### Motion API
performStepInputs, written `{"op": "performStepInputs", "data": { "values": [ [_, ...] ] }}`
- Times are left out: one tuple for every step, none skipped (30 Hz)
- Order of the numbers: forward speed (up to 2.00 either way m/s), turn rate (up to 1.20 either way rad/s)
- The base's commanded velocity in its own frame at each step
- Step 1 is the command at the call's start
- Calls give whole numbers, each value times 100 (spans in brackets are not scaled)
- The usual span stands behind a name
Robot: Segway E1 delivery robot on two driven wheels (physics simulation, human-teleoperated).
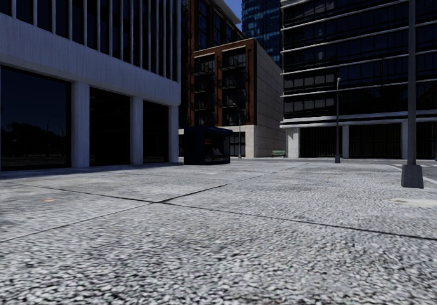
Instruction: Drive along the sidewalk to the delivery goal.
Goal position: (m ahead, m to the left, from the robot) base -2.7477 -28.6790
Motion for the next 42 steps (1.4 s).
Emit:
{"op": "performStepInputs", "data": {
  "values": [
    [0, 0],
    [0, 0],
    [0, 0],
    [0, 0],
    [0, 0],
    [0, 0],
    [0, 0],
    [0, 0],
    [0, 0],
    [0, 0],
    [0, 0],
    [0, 0],
    [0, 0],
    [0, 0],
    [0, 0],
    [0, 0],
    [0, 0],
    [0, 0],
    [0, 0],
    [0, 0],
    [0, 0],
    [0, 0],
    [0, 0],
    [0, 0],
    [0, 0],
    [0, 0],
    [0, 0],
    [0, 0],
    [0, 0],
    [0, 0],
    [0, 39],
    [0, 66],
    [0, 66],
    [0, 120],
    [0, 120],
    [0, 120],
    [0, 120],
    [0, 120],
    [0, 120],
    [0, 120],
    [0, 120],
    [0, 120]
  ]
}}
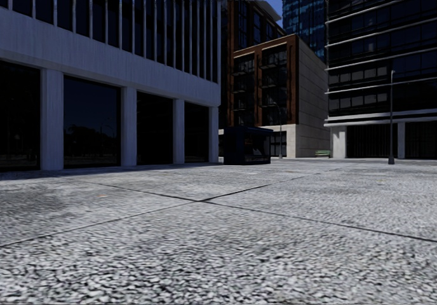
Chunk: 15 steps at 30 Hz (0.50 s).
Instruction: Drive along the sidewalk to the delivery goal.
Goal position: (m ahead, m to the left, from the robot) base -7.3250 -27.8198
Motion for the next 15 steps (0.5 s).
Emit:
{"op": "performStepInputs", "data": {
  "values": [
    [0, 120],
    [0, 120],
    [0, 120],
    [0, 120],
    [0, 120],
    [0, 120],
    [0, 120],
    [0, 120],
    [0, 120],
    [0, 120],
    [0, 120],
    [0, 120],
    [0, 111],
    [0, 68],
    [0, 68]
  ]
}}
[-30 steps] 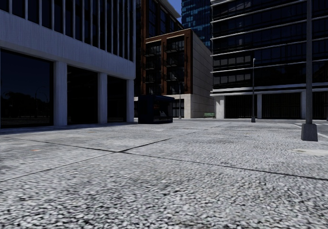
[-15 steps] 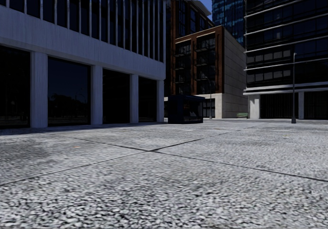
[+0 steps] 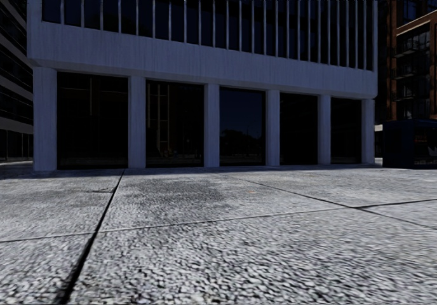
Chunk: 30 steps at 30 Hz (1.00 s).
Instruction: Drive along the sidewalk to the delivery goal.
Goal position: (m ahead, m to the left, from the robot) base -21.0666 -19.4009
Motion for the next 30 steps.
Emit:
{"op": "performStepInputs", "data": {
  "values": [
    [0, 54],
    [0, 50],
    [0, 48],
    [0, 47],
    [0, 47],
    [0, 47],
    [0, 47],
    [0, 47],
    [0, 47],
    [0, 47],
    [0, 47],
    [0, 36],
    [0, 9],
    [0, 0],
    [0, 0],
    [0, -3],
    [0, -3],
    [0, -74],
    [0, -120],
    [0, -120],
    [0, -120],
    [0, -120],
    [0, -120],
    [0, -120],
    [0, -120],
    [0, -120],
    [0, -120],
    [0, -120],
    [0, -120],
    [0, -120]
  ]
}}
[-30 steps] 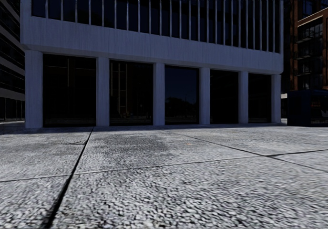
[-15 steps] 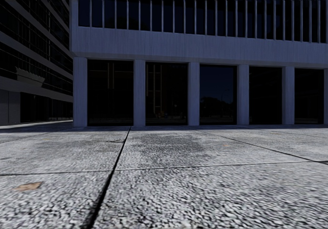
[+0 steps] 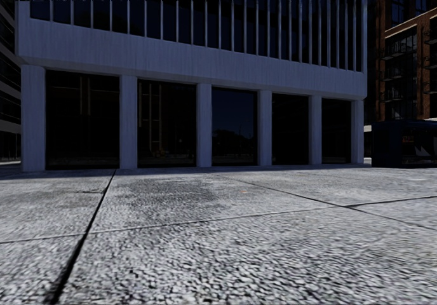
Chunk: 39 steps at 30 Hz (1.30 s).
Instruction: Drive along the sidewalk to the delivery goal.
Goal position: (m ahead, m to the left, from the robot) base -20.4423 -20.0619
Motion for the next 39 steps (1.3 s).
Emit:
{"op": "performStepInputs", "data": {
  "values": [
    [0, -120],
    [0, -120],
    [0, -120],
    [0, -120],
    [0, -120],
    [0, -120],
    [0, -120],
    [0, -120],
    [0, -120],
    [0, -120],
    [0, -120],
    [0, -120],
    [0, -120],
    [0, -120],
    [0, -120],
    [0, -120],
    [0, -120],
    [0, -119],
    [0, -113],
    [0, -65],
    [0, -11],
    [0, 0],
    [0, 0],
    [0, 0],
    [0, 0],
    [0, 0],
    [0, 0],
    [0, 0],
    [0, 0],
    [0, 0],
    [0, 0],
    [0, 0],
    [54, 0],
    [186, 0],
    [200, 0],
    [200, 0],
    [200, 0],
    [200, 0],
    [200, 0]
  ]
}}
